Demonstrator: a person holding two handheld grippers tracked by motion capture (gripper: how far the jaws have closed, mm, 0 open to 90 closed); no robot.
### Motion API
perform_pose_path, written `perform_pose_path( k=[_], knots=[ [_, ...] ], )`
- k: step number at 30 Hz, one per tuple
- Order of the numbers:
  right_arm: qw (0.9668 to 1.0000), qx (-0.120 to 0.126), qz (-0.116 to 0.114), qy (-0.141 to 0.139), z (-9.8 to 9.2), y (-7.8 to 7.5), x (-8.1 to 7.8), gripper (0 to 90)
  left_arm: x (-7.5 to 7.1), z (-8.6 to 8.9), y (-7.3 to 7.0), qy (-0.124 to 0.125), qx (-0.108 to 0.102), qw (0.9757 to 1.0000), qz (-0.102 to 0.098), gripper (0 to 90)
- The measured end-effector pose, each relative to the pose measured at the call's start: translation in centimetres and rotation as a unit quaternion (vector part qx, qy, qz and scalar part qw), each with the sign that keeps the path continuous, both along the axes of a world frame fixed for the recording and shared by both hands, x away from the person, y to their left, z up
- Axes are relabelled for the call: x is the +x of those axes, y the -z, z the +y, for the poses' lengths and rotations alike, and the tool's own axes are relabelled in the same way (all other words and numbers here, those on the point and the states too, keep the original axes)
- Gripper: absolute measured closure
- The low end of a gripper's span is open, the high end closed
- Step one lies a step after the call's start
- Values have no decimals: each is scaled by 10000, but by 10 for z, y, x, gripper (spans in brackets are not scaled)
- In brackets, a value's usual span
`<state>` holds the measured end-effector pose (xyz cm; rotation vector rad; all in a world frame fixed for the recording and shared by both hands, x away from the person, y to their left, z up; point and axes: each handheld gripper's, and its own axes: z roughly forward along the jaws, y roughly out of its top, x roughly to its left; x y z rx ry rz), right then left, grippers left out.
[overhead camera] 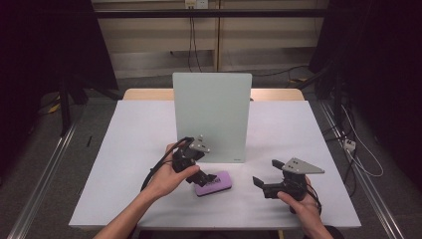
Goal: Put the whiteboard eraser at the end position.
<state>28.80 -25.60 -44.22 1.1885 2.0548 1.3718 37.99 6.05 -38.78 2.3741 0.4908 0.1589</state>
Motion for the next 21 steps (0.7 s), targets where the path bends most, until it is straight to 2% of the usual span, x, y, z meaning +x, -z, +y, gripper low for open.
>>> perform_pose_path(
  k=[2,3,4,7,9,10,14,15,18,21],
  knots=[
    [10000,1,3,-3,0,0,1,48,1,5,-1,-237,-88,9997,-26,69],
    [10000,-2,4,-9,0,0,1,48,0,7,-1,-366,-153,9991,-114,69],
    [10000,-1,1,-10,0,0,1,48,1,9,-1,-393,-254,9988,-126,70],
    [10000,-5,-3,-6,0,0,0,48,-1,17,-2,-639,-497,9964,-241,69],
    [10000,-4,2,-3,0,0,1,48,-3,23,-3,-774,-549,9949,-339,70],
    [10000,-6,1,-6,0,0,0,48,-3,28,-3,-729,-614,9949,-319,72],
    [10000,-17,4,-2,0,0,0,48,-8,44,-5,-841,-723,9927,-467,68],
    [10000,-13,10,7,0,0,1,48,-10,48,-6,-879,-750,9917,-564,68],
    [10000,-21,9,12,1,1,1,48,-14,58,-6,-952,-1012,9884,-618,66],
    [10000,-11,15,22,1,1,1,48,-18,68,-7,-1086,-1133,9850,-718,65]
  ],
)
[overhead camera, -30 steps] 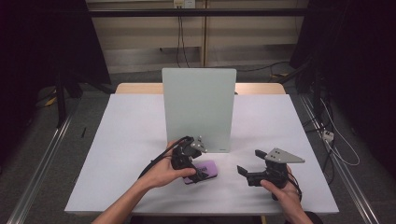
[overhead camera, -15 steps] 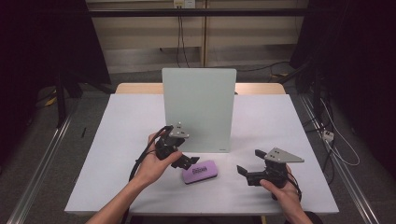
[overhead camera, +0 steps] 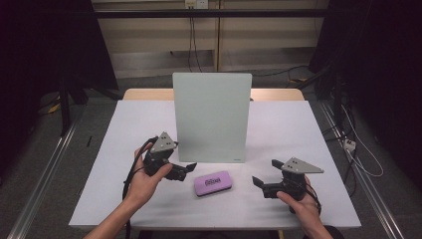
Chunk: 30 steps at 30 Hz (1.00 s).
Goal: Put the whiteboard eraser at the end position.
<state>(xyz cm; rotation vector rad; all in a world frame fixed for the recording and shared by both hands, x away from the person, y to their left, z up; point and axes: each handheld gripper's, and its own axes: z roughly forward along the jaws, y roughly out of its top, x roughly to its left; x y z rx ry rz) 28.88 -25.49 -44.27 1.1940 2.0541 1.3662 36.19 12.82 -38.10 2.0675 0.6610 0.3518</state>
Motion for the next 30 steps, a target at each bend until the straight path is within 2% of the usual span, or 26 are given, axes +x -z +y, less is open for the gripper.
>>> perform_pose_path(
  k=[2,7,13,14,16,18,24,30],
  knots=[
    [10000,-3,4,1,0,0,0,48,-3,5,1,-107,-48,9999,-71,61],
    [10000,-9,4,4,0,0,0,48,-9,19,5,-174,-107,9996,-198,62],
    [10000,-18,4,11,0,0,-1,48,-15,39,12,-477,-163,9985,-198,62],
    [10000,-22,7,21,0,0,-1,48,-16,43,12,-546,-209,9982,-156,63],
    [10000,-25,5,27,0,0,-1,48,-18,50,14,-677,-440,9967,-85,63],
    [10000,-18,11,32,0,0,-1,48,-20,56,16,-770,-486,9958,-105,63],
    [10000,-39,16,36,0,0,-2,48,-26,71,20,-903,-371,9951,-137,62],
    [10000,-29,24,74,-1,0,-3,48,-36,79,32,-927,-236,9954,-34,60]
  ],
)
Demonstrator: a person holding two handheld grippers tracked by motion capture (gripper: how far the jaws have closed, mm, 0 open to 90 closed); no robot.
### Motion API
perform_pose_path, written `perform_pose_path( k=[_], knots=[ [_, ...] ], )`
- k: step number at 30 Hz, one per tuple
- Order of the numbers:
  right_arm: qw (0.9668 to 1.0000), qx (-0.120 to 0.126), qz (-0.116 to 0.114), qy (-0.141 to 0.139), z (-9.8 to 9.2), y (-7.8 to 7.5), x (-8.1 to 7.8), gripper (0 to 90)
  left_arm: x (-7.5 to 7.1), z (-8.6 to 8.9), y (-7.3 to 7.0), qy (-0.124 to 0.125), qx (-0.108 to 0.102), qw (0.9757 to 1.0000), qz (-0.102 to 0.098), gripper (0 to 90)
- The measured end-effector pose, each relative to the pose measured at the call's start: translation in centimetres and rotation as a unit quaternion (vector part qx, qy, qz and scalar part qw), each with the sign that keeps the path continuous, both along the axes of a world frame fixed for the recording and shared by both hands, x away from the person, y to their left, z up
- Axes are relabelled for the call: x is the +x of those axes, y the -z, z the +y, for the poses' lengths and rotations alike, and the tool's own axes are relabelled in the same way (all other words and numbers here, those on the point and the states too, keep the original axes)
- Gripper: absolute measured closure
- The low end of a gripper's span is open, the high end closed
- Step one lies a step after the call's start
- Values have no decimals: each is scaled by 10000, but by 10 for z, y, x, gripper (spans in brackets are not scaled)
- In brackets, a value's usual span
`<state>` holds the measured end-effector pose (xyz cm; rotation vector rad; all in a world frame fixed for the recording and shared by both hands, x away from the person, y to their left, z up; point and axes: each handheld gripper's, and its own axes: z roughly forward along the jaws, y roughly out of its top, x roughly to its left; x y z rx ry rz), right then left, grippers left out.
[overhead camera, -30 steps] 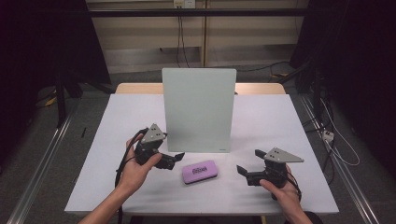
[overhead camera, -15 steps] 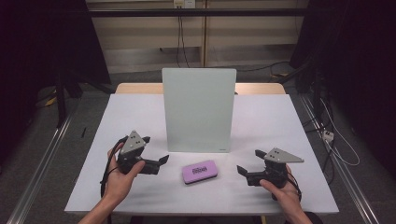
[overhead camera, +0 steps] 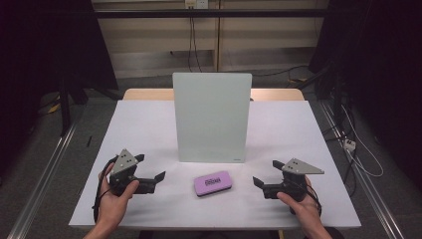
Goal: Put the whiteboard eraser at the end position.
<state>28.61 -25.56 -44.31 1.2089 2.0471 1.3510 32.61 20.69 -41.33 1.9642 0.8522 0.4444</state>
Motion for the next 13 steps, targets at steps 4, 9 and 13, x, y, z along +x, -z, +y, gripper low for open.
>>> perform_pose_path(
  k=[4,9,13],
  knots=[
    [10000,-14,7,16,-1,0,0,49,-3,3,5,-42,-58,10000,-23,60],
    [10000,-45,-26,16,-1,0,-2,49,-8,11,10,-264,-172,9994,-140,60],
    [10000,-44,-1,25,-2,0,-1,49,-6,14,13,-380,-275,9989,-62,58]
  ],
)
